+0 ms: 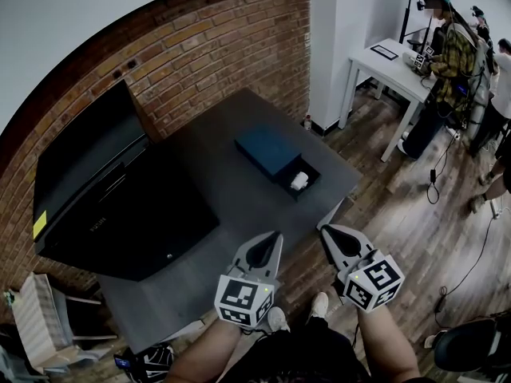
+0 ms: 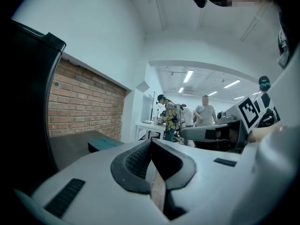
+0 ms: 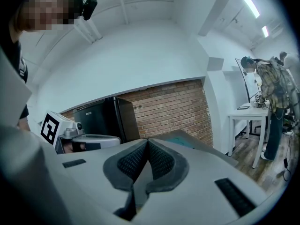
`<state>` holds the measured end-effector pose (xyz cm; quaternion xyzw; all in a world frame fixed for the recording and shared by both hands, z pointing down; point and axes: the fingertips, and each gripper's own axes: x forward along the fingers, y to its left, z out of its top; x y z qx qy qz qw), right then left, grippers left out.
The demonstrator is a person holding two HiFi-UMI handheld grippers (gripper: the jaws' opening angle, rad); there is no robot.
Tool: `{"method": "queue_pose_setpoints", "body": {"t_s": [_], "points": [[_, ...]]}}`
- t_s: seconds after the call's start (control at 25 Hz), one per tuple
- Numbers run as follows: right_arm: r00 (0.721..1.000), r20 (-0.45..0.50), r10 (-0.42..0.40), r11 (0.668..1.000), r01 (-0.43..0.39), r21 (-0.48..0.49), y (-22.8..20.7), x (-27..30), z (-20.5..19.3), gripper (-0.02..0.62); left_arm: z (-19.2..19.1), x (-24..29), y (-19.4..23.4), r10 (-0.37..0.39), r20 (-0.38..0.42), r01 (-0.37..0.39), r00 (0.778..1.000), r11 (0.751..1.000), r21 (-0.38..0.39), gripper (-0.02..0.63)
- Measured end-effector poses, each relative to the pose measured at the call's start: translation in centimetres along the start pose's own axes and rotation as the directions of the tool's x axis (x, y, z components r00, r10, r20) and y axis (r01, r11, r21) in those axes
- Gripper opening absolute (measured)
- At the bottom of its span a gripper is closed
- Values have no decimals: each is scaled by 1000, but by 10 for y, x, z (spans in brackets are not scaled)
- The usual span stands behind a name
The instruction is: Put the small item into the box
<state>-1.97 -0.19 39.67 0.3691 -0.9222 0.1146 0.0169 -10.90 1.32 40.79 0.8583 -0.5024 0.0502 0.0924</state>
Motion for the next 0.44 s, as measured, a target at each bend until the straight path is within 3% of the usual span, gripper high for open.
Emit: {"method": "queue_pose_setpoints", "body": {"t_s": [0.44], "points": [[1000, 3, 0, 1000, 0, -1, -9, 2, 2, 18, 2, 9, 0, -7, -1, 7, 1000, 1000, 2, 34]]}}
